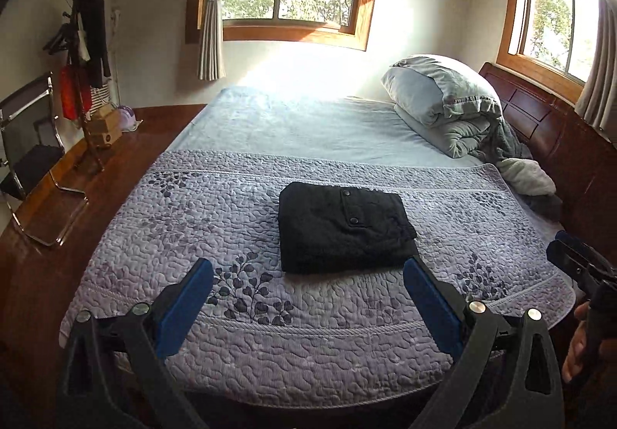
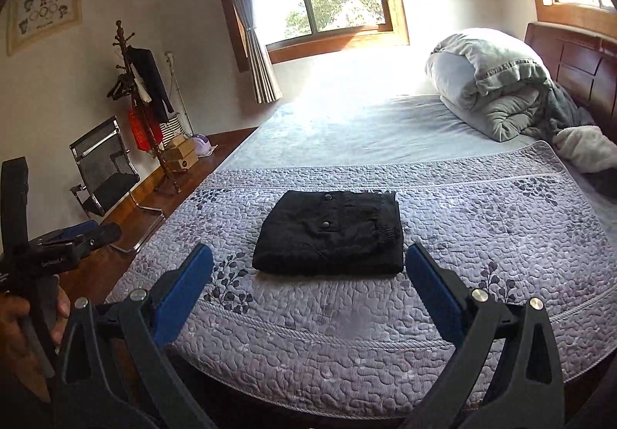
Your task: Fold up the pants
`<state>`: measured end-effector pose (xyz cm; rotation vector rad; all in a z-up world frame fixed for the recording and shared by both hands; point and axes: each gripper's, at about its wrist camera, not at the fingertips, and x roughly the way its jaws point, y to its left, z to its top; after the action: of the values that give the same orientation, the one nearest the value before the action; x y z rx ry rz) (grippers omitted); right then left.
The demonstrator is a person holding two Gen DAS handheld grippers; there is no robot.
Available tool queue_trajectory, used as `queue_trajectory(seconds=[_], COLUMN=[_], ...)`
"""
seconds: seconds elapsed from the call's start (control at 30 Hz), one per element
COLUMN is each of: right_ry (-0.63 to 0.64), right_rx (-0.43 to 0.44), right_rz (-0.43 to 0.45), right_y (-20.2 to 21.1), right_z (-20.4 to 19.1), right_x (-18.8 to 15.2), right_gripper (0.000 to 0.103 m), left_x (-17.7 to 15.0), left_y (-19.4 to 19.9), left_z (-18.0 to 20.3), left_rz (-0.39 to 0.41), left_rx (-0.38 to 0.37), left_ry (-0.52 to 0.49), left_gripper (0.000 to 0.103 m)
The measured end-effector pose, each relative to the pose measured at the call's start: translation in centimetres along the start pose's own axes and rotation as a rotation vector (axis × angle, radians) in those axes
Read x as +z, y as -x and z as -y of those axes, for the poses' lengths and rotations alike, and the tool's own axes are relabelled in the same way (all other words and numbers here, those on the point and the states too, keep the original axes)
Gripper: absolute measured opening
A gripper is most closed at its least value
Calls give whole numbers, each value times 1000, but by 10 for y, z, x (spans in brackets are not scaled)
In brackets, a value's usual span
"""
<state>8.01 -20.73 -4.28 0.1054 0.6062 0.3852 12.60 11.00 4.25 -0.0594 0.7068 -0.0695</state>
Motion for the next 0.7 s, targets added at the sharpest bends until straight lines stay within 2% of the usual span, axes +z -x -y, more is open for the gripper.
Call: queue_trajectory(seconds=[0.13,0.27,0.43,0.53,0.7], right_ry=[11,25,17,44,93], right_rx=[9,-3,-1,-19,-66], right_rz=[19,19,13,17,27], right_y=[15,21,29,36,48], right_z=[-12,-17,-23,-31,-39], right_x=[-7,-15,-22,-22,-17], right_gripper=[100,100,100,100,100], left_x=[-8,-17,-21,-23,-25], left_y=[26,44,59,68,82], left_z=[6,14,17,23,30], left_rz=[30,65,73,96,98], left_rx=[-54,11,34,111,71], left_ry=[24,-2,6,-25,-21], left_gripper=[99,99,99,99,99])
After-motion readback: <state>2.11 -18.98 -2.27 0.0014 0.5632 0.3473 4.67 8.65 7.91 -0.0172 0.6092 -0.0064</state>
